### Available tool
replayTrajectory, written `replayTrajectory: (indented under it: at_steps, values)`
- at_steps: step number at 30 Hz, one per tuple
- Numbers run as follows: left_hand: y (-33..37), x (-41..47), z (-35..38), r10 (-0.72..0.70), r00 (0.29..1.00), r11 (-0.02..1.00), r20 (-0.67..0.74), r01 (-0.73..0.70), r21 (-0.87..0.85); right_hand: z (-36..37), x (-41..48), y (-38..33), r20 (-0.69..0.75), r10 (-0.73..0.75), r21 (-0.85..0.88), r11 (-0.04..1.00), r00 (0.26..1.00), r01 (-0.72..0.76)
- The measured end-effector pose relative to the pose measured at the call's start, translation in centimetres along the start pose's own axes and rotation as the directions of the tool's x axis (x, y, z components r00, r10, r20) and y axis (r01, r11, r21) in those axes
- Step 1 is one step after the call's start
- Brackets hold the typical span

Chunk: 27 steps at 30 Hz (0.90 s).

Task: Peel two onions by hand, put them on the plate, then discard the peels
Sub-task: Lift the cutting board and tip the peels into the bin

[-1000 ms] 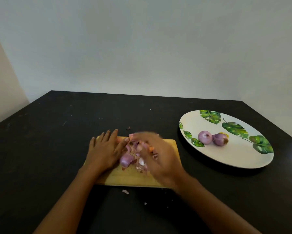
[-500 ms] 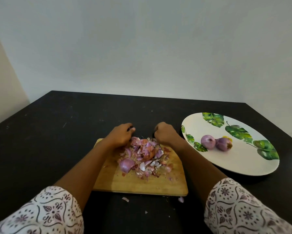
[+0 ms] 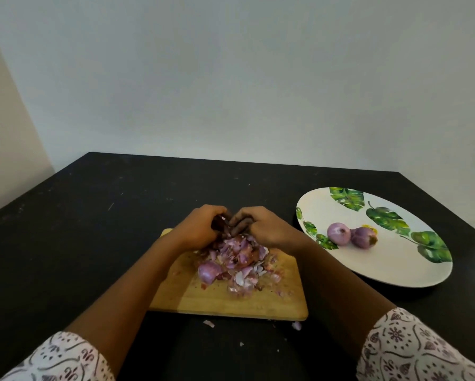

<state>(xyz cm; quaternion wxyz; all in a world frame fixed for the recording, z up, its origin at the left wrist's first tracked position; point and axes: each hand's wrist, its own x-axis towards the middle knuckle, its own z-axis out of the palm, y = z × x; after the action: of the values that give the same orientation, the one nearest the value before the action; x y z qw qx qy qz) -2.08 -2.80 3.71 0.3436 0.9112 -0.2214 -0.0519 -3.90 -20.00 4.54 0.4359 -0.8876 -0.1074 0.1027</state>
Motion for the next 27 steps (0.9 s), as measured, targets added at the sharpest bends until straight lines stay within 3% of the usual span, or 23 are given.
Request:
replayTrajectory:
  at_steps: [3,6,10,12,16,19,23,27]
  values:
    - [0.2,-1.4,-0.6,0.043,0.998,0.996,0.047,-0.040,-0.076,-0.7,-1.3,0.1,0.047,-0.033,0.111,0.993,0.998,0.028]
    - [0.5,-2.3,-1.6,0.038,0.997,0.983,0.070,-0.025,-0.183,-1.7,-2.2,0.1,-0.030,-0.034,0.243,0.969,0.999,0.041]
    - [-0.1,-1.7,-2.7,-0.029,0.999,0.982,-0.032,0.022,-0.188,-2.6,-1.4,1.0,-0.293,0.007,0.175,0.984,0.956,0.047]
    - [-0.8,-0.7,-2.4,-0.064,0.992,0.990,-0.112,0.048,-0.135,-2.6,-0.3,1.6,-0.313,0.044,0.083,0.996,0.949,-0.019]
    - [-1.9,1.4,-1.1,-0.095,0.987,0.994,-0.130,0.089,-0.056,-1.5,1.8,2.2,-0.111,0.086,-0.230,0.967,0.990,-0.110]
    - [-2.0,2.5,0.2,-0.117,0.993,0.991,0.006,0.116,0.074,-0.3,2.8,2.1,0.015,-0.019,-0.444,0.896,1.000,0.023]
    - [-1.1,3.0,1.0,-0.102,0.985,0.949,0.137,0.056,0.309,-0.4,3.0,2.2,0.132,-0.105,-0.539,0.827,0.986,0.161]
    - [-0.3,3.6,0.3,-0.061,0.991,0.804,0.122,-0.024,0.594,-1.5,2.9,1.7,0.218,-0.142,-0.622,0.742,0.966,0.250]
